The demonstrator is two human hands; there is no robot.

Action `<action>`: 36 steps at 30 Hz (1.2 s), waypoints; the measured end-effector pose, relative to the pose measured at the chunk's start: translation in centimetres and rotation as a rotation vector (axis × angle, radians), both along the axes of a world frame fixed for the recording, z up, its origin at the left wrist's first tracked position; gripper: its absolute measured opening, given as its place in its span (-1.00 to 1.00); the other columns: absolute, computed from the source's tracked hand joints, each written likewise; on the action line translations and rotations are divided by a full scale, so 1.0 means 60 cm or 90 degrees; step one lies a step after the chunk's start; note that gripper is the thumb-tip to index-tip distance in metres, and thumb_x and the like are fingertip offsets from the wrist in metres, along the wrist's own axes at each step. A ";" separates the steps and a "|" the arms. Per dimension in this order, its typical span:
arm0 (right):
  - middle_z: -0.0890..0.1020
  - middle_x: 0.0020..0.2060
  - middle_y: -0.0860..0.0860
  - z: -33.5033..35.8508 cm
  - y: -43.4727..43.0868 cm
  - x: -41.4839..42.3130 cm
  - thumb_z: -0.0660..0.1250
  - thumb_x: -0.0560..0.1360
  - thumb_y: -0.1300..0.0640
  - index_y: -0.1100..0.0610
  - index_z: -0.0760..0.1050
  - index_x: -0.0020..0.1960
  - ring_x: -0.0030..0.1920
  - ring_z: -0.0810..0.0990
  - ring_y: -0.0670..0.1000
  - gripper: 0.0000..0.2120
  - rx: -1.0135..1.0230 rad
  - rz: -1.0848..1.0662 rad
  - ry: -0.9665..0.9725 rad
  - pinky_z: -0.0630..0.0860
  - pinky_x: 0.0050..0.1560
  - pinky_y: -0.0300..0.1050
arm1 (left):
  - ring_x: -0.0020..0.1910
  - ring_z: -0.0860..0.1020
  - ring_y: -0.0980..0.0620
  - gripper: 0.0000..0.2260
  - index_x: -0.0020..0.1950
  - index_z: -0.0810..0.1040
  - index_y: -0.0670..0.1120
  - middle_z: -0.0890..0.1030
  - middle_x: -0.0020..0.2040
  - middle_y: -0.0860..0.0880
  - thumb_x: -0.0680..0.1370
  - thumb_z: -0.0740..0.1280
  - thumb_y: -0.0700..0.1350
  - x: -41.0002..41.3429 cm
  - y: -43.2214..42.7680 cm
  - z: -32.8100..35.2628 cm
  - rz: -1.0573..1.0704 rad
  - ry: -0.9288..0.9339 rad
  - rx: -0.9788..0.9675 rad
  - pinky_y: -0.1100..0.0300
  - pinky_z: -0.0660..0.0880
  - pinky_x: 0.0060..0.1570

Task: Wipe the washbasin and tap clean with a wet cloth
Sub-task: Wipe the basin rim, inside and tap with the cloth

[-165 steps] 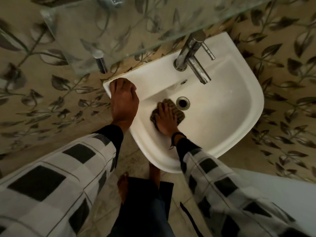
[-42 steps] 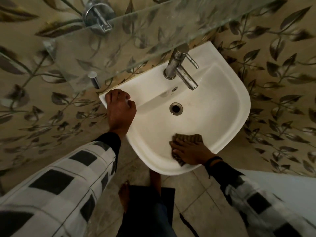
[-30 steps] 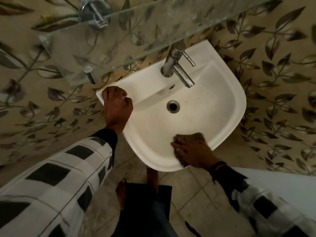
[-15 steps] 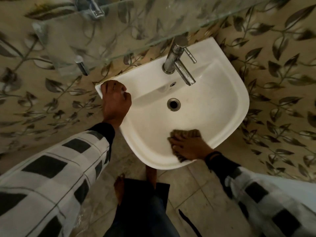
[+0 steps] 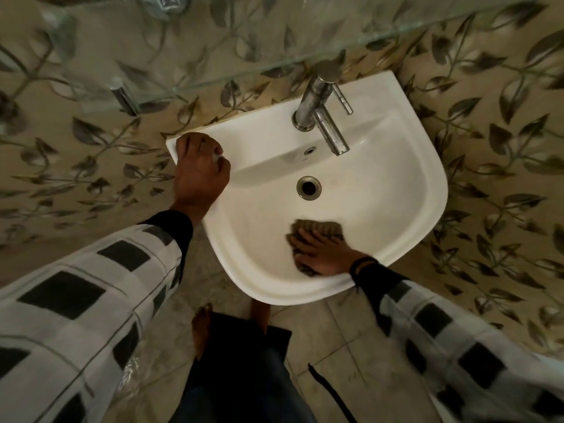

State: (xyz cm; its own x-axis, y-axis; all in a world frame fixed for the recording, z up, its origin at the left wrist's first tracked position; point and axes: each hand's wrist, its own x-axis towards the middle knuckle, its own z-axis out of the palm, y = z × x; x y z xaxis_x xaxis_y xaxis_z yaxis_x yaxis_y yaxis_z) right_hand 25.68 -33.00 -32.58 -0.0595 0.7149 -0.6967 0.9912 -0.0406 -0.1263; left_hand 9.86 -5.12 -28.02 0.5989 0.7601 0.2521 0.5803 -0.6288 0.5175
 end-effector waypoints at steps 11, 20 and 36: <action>-0.23 0.59 -0.03 -0.041 0.054 -0.008 -0.09 0.66 -0.16 -0.12 -0.26 0.58 0.59 -0.17 0.15 -0.42 0.024 -0.317 -0.036 -0.07 0.49 0.22 | 0.14 0.45 -0.30 -0.87 -0.04 0.53 -0.24 0.53 -0.01 -0.23 0.47 0.33 -0.20 0.002 0.002 -0.005 -0.005 0.024 0.022 -0.03 0.32 0.25; -0.13 0.60 -0.02 -0.018 0.014 0.159 -0.07 0.66 -0.13 -0.08 -0.19 0.60 0.59 -0.09 0.12 -0.43 0.065 -0.353 -0.188 -0.02 0.51 0.18 | 0.14 0.45 -0.29 -0.84 -0.02 0.53 -0.23 0.53 0.01 -0.23 0.48 0.34 -0.16 0.000 -0.006 -0.001 -0.007 0.029 0.030 -0.07 0.35 0.23; 0.13 0.56 0.03 -0.017 -0.008 0.140 0.04 0.63 -0.08 -0.07 0.39 0.44 0.51 0.28 0.17 -0.58 0.157 0.040 -0.140 0.40 0.31 0.18 | 0.12 0.41 -0.23 -0.85 -0.02 0.52 -0.22 0.53 0.00 -0.22 0.47 0.35 -0.17 0.001 0.001 -0.012 -0.013 0.005 0.047 -0.05 0.32 0.23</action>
